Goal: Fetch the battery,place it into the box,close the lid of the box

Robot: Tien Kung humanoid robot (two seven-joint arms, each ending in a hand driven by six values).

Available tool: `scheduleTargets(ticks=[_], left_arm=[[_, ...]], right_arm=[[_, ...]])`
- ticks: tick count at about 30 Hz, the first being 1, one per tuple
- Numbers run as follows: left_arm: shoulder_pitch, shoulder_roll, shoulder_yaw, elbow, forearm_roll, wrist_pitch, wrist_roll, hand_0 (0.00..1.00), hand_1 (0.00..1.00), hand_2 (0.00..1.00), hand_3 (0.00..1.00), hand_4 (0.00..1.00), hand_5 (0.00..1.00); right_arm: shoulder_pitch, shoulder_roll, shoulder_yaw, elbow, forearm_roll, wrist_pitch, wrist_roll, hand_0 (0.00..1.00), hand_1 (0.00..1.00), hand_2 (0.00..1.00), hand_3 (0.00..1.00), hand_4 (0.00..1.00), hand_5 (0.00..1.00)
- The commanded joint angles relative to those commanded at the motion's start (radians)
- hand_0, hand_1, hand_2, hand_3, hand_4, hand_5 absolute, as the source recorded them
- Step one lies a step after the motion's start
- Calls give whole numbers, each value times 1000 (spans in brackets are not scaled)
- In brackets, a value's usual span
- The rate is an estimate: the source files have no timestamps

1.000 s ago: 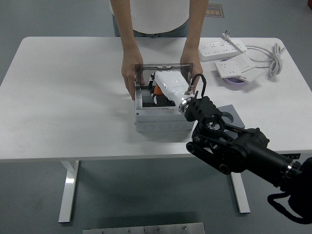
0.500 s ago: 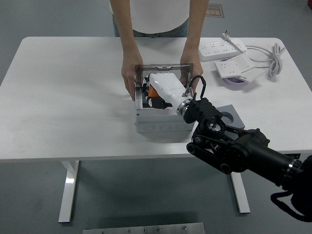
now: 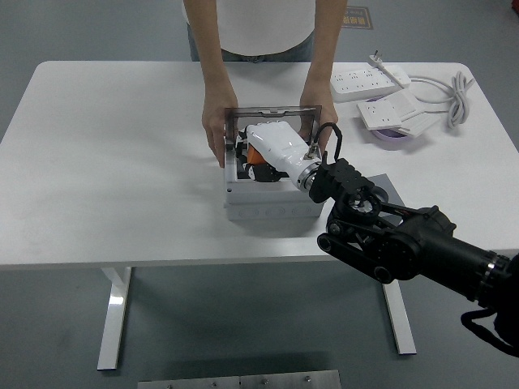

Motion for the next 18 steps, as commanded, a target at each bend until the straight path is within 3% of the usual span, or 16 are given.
scheduleTargets(ticks=[18], left_arm=[[-2,0,-3,-1,9,-3,1,543,723,687,593,686,186]], right_arm=[[20,18,-22,-75,84,-25,14,247,233,276,316,143,2]])
